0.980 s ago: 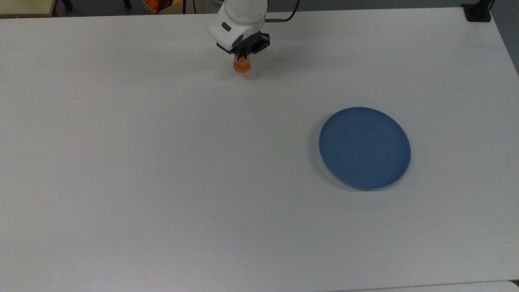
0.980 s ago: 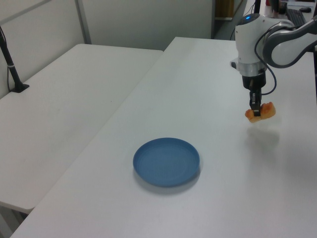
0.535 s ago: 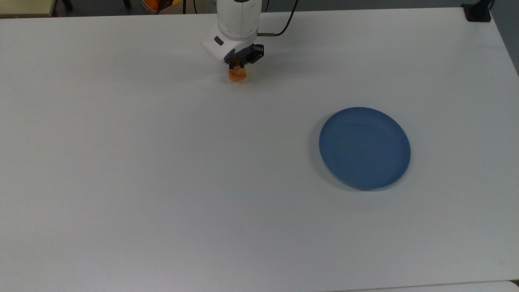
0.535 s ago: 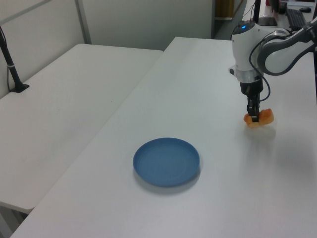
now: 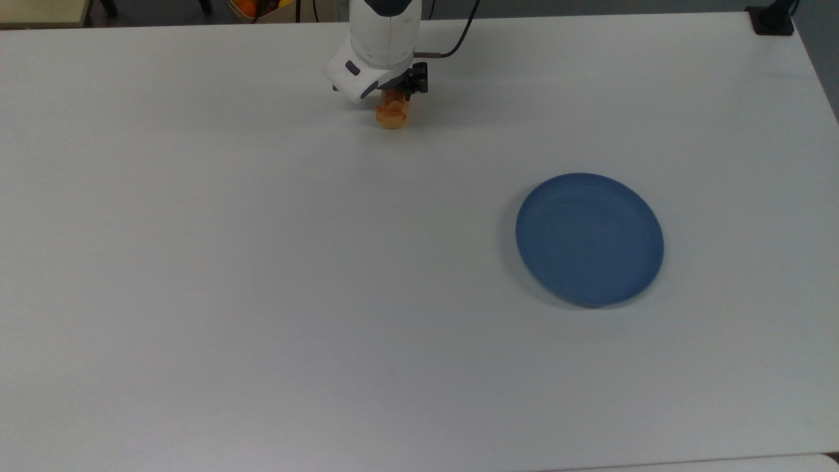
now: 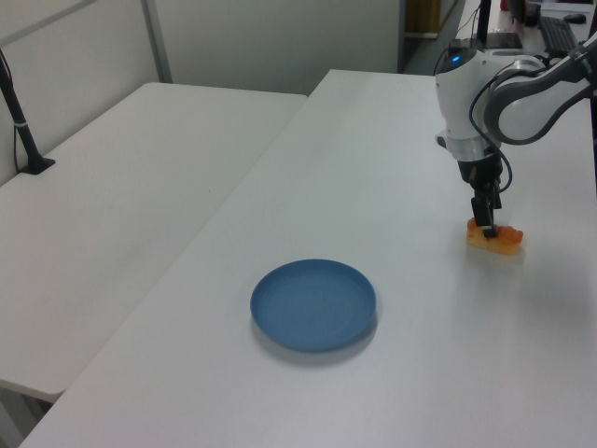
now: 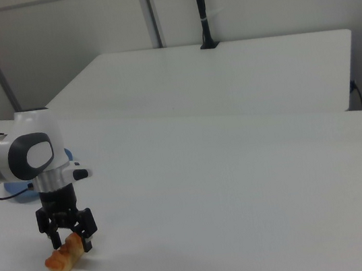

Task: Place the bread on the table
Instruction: 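Open the gripper to release the bread roll and raise it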

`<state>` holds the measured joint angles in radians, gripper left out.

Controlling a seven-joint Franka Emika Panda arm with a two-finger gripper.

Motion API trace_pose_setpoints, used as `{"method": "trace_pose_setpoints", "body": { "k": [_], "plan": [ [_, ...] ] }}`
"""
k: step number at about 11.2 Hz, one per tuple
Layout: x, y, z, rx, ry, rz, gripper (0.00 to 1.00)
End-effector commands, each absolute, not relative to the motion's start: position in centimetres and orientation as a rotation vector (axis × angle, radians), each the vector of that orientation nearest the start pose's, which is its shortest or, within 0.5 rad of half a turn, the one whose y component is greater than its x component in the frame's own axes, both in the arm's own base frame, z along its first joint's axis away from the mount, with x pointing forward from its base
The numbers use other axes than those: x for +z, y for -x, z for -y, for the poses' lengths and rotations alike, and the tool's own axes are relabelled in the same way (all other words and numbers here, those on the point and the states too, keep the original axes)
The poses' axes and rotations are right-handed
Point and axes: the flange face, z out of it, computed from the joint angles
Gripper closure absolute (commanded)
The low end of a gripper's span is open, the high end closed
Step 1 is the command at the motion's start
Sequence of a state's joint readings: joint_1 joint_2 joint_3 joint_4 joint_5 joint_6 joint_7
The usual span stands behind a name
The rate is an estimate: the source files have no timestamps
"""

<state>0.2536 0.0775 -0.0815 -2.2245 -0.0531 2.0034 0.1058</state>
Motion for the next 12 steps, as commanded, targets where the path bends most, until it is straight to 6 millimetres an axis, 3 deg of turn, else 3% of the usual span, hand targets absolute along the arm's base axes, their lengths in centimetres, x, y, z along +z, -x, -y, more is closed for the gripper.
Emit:
{"method": "trace_pose_setpoints", "body": {
  "k": [1,3,6,8,10,12],
  "plan": [
    [33.6,-49.6,-7.6,0.498,3.201,0.134,0.00],
    [36.2,-50.9,-7.8,0.491,3.203,0.126,0.00],
    [43.4,-54.1,-8.0,0.371,3.211,0.123,0.00],
    [49.8,-55.6,-5.5,0.309,3.200,0.083,0.00],
    [55.4,-55.6,-3.3,0.263,3.187,0.161,0.00],
    [59.7,-54.5,-1.2,0.190,3.179,0.287,0.00]
  ]
}}
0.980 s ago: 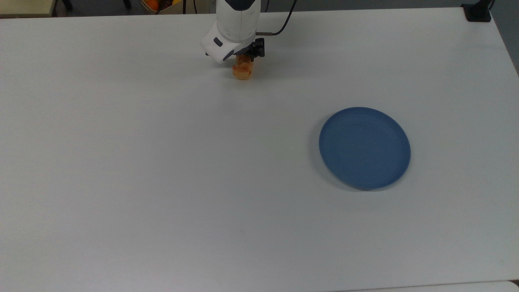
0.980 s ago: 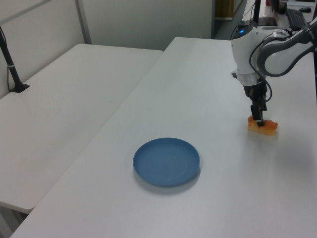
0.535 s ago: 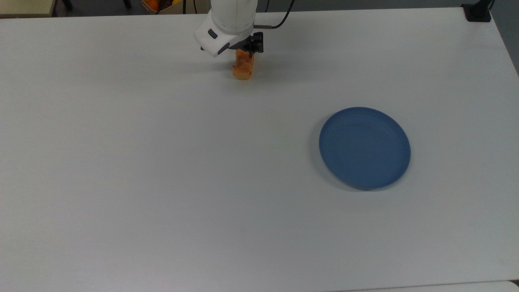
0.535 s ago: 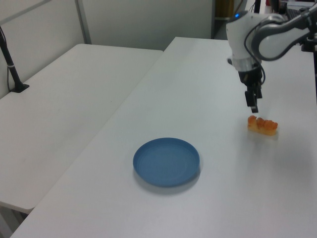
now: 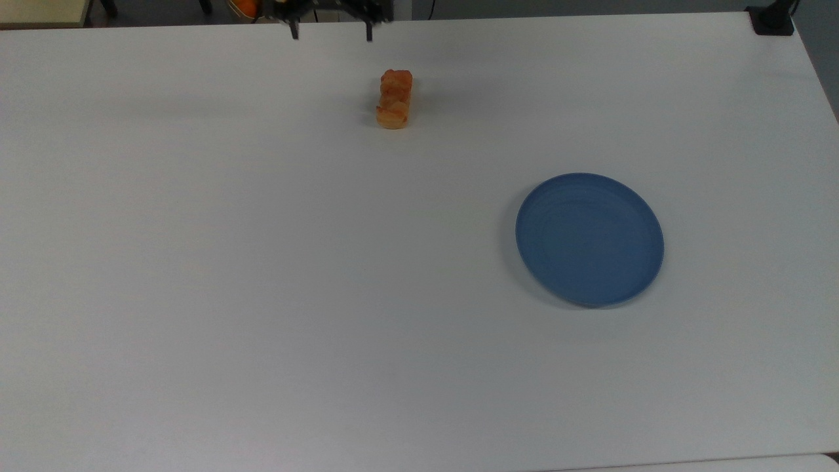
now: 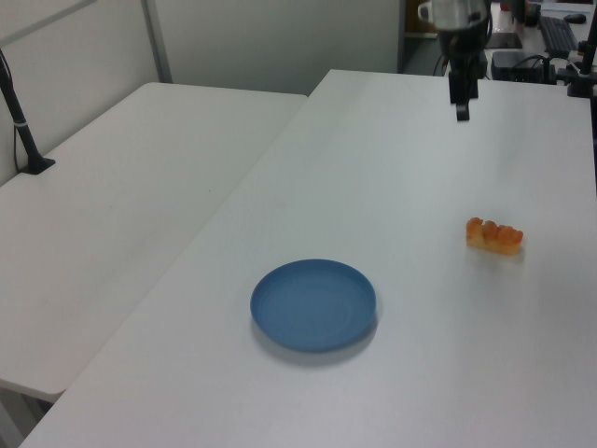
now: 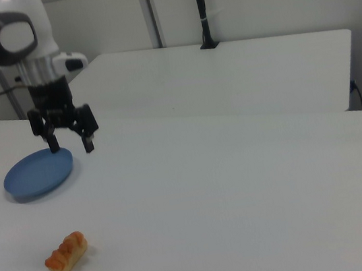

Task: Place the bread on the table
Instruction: 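Open the gripper to release the bread roll and raise it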

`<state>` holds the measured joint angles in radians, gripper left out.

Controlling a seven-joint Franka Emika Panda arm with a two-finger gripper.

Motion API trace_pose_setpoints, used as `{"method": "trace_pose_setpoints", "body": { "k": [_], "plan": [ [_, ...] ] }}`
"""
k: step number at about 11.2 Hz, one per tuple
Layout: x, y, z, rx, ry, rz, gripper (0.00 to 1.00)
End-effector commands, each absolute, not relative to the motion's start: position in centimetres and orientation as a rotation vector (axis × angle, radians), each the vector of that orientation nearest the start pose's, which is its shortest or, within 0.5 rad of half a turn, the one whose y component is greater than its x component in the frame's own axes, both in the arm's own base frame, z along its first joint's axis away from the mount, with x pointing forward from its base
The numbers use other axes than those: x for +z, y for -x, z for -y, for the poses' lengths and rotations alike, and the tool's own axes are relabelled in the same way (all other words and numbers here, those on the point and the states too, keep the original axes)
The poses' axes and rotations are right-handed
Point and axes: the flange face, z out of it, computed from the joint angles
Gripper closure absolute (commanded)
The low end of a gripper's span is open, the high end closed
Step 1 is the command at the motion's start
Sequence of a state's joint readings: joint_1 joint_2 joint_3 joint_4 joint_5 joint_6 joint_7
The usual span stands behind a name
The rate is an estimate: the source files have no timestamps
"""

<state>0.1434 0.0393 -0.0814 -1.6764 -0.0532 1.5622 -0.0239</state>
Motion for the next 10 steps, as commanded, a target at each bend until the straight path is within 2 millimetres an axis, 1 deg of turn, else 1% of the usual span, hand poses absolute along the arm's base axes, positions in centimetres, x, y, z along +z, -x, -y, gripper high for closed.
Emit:
{"method": "trace_pose_setpoints", "body": {
  "k": [1,2,3,4,5,6,8,10],
  "plan": [
    [60.6,-54.2,-0.5,0.164,3.180,0.297,0.00],
    [62.0,-53.8,-0.1,0.111,3.185,0.284,0.00],
    [62.6,-53.6,0.6,0.098,3.187,0.249,0.00],
    [62.6,-53.6,0.8,0.096,3.188,0.232,0.00],
    [62.9,-53.6,1.5,0.079,3.189,0.210,0.00],
    [63.9,-53.7,1.8,0.049,3.191,0.189,0.00],
    [63.9,-53.8,1.6,0.037,3.199,0.102,0.00],
    [64.0,-53.7,1.8,0.039,3.197,0.086,0.00]
  ]
}}
